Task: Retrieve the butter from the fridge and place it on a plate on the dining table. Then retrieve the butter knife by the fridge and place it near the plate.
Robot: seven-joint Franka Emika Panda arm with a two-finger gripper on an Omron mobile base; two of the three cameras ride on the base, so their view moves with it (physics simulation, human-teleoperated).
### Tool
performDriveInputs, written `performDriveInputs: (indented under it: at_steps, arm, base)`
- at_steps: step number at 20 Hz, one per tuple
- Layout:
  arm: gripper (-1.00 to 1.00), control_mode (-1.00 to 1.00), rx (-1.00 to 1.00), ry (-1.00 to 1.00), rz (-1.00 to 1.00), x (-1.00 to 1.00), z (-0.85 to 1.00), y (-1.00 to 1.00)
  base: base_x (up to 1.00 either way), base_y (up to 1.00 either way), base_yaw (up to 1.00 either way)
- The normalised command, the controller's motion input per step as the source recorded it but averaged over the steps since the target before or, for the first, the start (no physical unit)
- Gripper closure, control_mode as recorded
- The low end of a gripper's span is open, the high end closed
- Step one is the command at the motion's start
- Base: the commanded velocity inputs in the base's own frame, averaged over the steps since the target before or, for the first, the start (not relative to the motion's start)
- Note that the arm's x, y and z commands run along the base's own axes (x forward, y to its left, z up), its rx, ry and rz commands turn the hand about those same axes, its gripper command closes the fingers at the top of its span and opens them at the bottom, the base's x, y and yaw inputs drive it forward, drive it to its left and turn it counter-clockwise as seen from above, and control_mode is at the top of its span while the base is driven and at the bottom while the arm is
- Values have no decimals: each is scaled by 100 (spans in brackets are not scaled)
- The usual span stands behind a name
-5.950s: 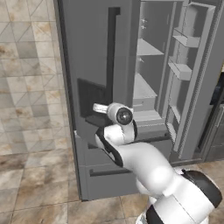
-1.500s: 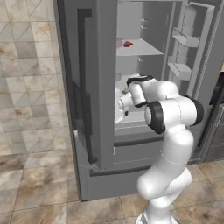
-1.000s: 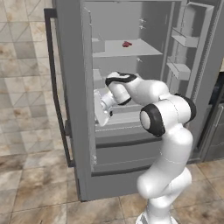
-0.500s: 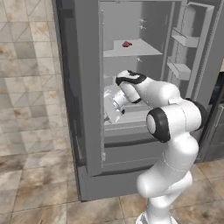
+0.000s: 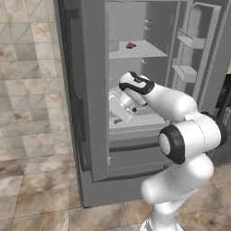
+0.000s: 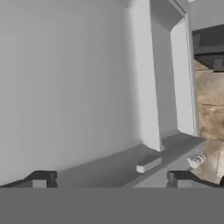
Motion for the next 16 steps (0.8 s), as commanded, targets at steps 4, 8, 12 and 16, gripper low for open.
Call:
performDriveInputs:
  at_steps: [4, 8, 12, 16]
  arm:
    - [-100, -100, 0, -18, 0, -9, -13, 61]
    - [-100, -100, 0, -4, 0, -4, 0, 9]
    - [-100, -100, -2, -1, -2, -19, 3, 3]
    - [-100, -100, -4, 0, -24, -6, 8, -67]
  base:
    - [0, 0, 0]
    - [0, 0, 0]
    - [0, 0, 0]
    - [0, 0, 0]
